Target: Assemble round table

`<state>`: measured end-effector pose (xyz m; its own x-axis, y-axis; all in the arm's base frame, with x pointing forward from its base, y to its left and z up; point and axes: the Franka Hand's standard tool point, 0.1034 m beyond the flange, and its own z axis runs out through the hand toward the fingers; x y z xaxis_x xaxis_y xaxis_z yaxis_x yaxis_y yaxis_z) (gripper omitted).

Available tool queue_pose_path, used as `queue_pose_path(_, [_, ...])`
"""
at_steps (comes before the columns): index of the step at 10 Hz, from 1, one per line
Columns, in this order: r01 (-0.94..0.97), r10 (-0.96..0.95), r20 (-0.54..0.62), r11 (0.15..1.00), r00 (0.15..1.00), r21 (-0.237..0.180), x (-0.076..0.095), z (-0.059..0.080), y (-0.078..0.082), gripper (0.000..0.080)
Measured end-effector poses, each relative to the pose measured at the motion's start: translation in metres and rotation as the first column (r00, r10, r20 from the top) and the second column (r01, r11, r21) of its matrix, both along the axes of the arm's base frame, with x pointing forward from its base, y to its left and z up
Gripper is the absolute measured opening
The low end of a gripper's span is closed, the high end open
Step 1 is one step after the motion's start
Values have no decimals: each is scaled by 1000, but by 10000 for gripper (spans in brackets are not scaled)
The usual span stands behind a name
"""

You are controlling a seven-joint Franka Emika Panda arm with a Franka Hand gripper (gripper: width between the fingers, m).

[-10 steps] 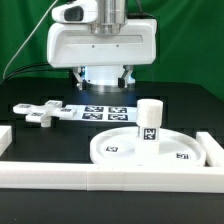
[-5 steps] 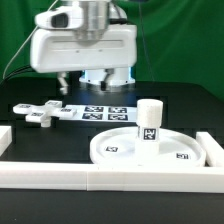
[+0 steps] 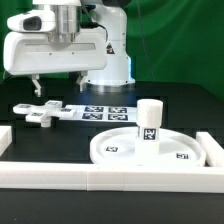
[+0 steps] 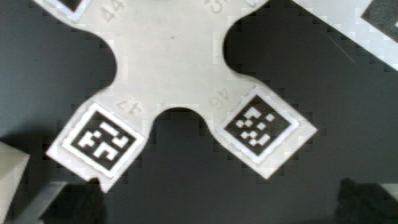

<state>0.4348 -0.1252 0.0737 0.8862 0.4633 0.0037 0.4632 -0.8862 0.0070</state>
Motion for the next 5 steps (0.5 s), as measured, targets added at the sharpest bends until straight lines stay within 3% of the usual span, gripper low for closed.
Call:
queue_pose_path(2, [-40, 40, 10, 999, 999, -11, -1, -6, -1, 649])
queue_pose_path(5, [-99, 99, -6, 995, 995, -22, -7, -19, -39, 649])
